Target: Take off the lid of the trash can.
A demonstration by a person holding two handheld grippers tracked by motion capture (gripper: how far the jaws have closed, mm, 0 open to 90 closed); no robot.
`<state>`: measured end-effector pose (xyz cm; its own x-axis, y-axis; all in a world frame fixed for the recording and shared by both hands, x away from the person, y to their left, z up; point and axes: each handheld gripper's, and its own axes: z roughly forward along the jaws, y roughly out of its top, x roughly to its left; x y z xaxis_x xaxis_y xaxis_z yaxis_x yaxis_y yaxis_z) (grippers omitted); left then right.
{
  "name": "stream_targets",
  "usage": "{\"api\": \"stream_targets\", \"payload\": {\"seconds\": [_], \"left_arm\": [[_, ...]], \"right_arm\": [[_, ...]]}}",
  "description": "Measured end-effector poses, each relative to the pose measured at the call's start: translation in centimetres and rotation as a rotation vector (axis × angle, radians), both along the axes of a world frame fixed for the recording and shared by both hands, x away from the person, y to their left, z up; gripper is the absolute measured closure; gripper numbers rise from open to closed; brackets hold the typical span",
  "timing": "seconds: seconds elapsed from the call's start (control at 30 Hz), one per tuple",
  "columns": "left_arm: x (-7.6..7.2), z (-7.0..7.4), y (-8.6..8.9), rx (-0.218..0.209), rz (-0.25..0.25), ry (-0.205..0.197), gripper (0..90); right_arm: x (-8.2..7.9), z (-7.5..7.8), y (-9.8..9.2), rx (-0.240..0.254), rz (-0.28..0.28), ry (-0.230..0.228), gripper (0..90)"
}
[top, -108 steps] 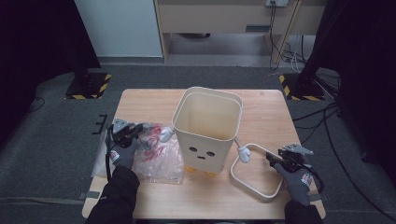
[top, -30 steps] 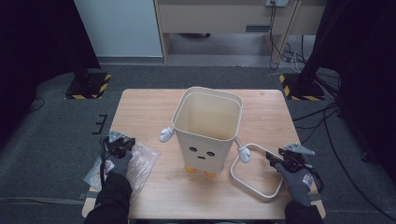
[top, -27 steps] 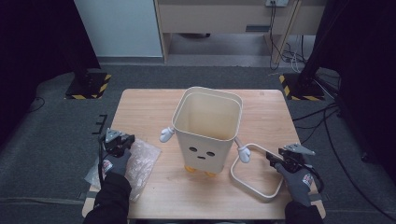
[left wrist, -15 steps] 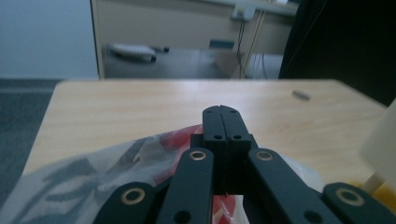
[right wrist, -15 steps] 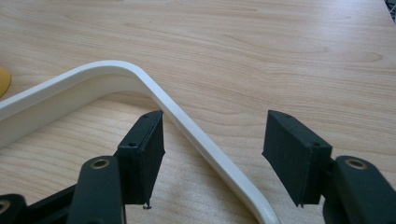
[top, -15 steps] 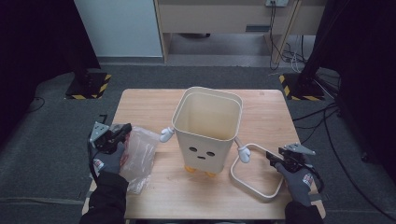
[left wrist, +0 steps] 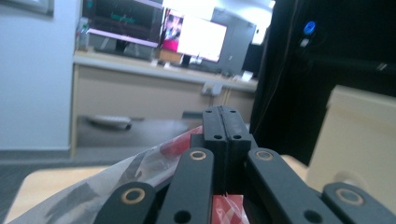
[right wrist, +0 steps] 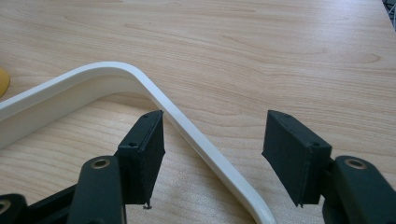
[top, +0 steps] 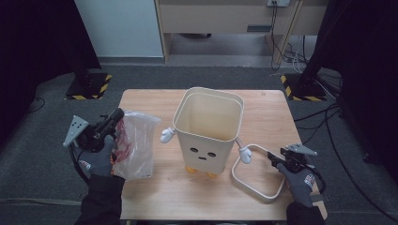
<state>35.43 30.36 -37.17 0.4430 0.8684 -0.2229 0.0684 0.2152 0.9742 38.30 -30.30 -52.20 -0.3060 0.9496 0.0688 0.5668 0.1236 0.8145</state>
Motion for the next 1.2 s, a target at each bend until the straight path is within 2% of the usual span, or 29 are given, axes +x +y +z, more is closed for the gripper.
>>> {"api": "stream_targets", "payload": {"seconds": [0.03,0.07,0.1,0.13,0.17,0.23,0.4,0.43,0.47,0.5,0.53,0.57,0.73,0.77,0.8,0.97,1.2], "left_arm": [[-0.3,0.8,-0.1,-0.025,-0.008,-0.027,90.0],[-0.3,0.8,-0.1,-0.025,-0.008,-0.027,90.0],[-0.7,1.5,-0.3,-0.041,-0.020,-0.050,90.0],[-0.7,1.5,-0.3,-0.041,-0.020,-0.050,90.0],[-0.9,2.1,-0.6,-0.042,-0.028,-0.073,90.0],[-1.2,2.7,-0.8,-0.050,-0.033,-0.089,90.0],[-1.4,4.0,-1.0,-0.071,-0.043,-0.114,90.0],[-1.4,5.1,-1.2,-0.079,-0.062,-0.152,90.0],[-1.4,5.1,-1.2,-0.079,-0.062,-0.152,90.0],[-1.5,5.9,-1.6,-0.082,-0.071,-0.170,90.0],[-1.5,5.9,-1.6,-0.082,-0.071,-0.170,90.0],[-1.6,7.0,-2.2,-0.085,-0.087,-0.193,90.0],[-1.7,8.8,-3.6,-0.089,-0.122,-0.233,90.0],[-1.6,9.5,-4.3,-0.096,-0.143,-0.245,90.0],[-1.6,9.5,-4.3,-0.096,-0.143,-0.245,90.0],[-1.4,11.2,-6.5,-0.095,-0.186,-0.274,90.0],[-1.2,12.3,-8.5,-0.095,-0.226,-0.288,90.0]], "right_arm": [[0.0,0.0,0.0,0.004,-0.001,0.000,38.3],[0.0,0.0,0.0,0.004,-0.001,0.000,38.3],[0.0,0.0,0.0,0.000,-0.004,0.000,38.3],[0.0,0.0,-0.1,-0.003,-0.004,-0.002,38.3],[0.0,0.0,-0.1,-0.002,-0.005,-0.001,38.3],[-0.1,0.0,-0.1,0.000,-0.007,-0.001,38.3],[0.0,0.2,-0.1,0.000,-0.005,-0.012,38.4],[0.0,0.2,-0.1,0.001,-0.004,-0.013,38.4],[0.0,0.2,-0.1,0.001,-0.004,-0.013,38.4],[0.0,0.3,0.0,0.001,-0.002,-0.017,38.5],[0.0,0.3,0.0,0.001,-0.002,-0.017,38.5],[0.0,0.5,0.1,0.003,-0.002,-0.029,38.5],[-0.1,0.8,0.1,0.012,-0.004,-0.045,38.8],[-0.1,0.9,0.0,0.013,-0.006,-0.048,38.8],[-0.1,0.9,0.0,0.013,-0.006,-0.048,38.8],[-0.2,1.2,0.1,0.022,-0.003,-0.070,38.9],[-0.2,1.7,0.2,0.036,0.003,-0.099,38.9]]}}
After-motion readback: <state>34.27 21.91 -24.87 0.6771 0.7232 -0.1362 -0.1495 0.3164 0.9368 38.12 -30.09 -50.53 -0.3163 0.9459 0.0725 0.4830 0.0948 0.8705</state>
